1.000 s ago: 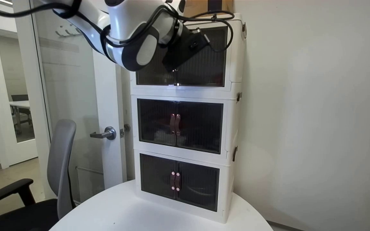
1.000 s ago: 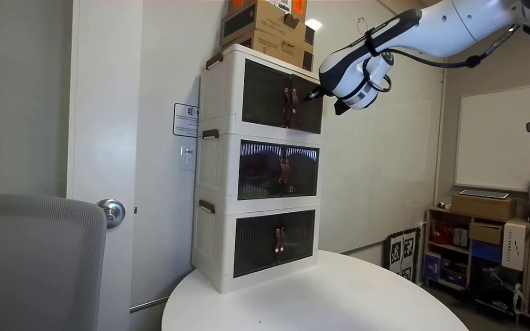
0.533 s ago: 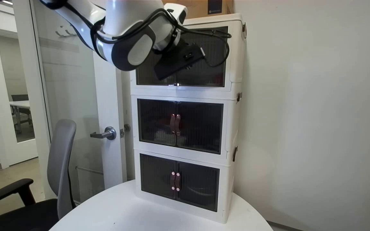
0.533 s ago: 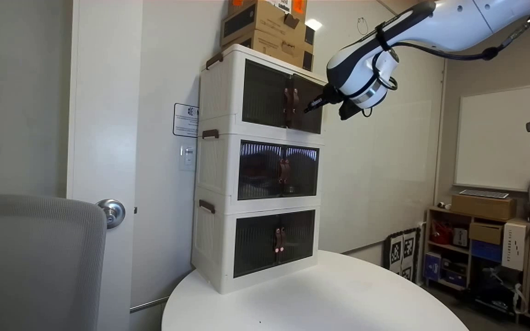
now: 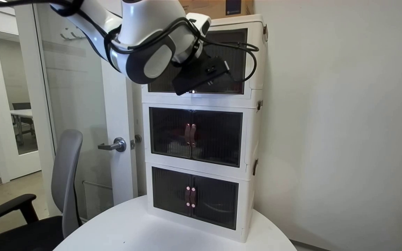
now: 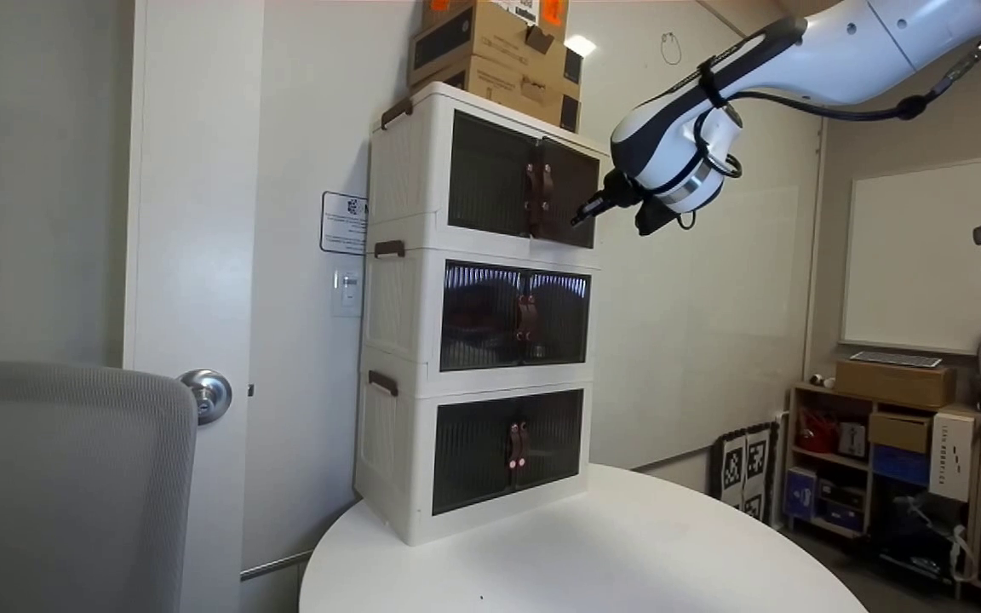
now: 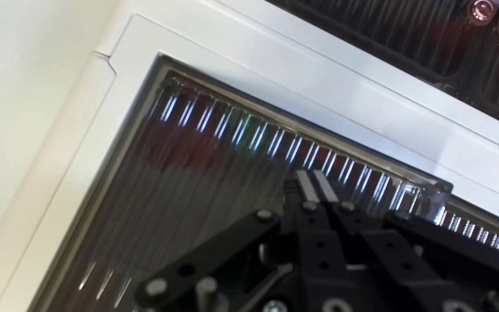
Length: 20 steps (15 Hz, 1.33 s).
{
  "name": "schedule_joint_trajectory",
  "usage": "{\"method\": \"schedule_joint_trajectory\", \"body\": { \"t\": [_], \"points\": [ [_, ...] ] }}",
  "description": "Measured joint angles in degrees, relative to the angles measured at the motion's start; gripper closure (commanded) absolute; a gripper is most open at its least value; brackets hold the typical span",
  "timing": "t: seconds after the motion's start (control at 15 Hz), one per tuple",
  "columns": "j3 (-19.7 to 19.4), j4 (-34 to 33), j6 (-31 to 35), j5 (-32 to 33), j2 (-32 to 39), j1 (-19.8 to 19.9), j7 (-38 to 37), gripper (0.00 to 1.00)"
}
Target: Close the doors of the third cabinet
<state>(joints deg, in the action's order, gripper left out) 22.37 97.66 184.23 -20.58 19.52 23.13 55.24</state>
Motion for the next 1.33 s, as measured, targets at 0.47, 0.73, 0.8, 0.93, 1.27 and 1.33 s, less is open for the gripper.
{"method": "schedule_joint_trajectory", "body": {
  "t": [0.47, 0.73, 0.8, 0.93, 1.27, 1.33],
  "points": [
    [0.64, -5.40, 1.53, 2.36, 3.65, -2.37, 1.18, 1.00],
    [-1.75, -8.80, 2.80, 4.94, 7.08, -4.65, 1.44, 1.00],
    [-2.57, -9.20, 2.95, 5.35, 7.37, -5.36, 1.44, 1.00],
    [-4.45, -9.97, 2.96, 5.63, 7.79, -6.95, 1.44, 1.00],
    [-6.52, -10.51, 2.05, 5.61, 7.68, -8.62, 1.32, 1.00],
    [-6.53, -10.56, 1.07, 5.47, 7.38, -8.54, 1.10, 0.74]
  ]
}}
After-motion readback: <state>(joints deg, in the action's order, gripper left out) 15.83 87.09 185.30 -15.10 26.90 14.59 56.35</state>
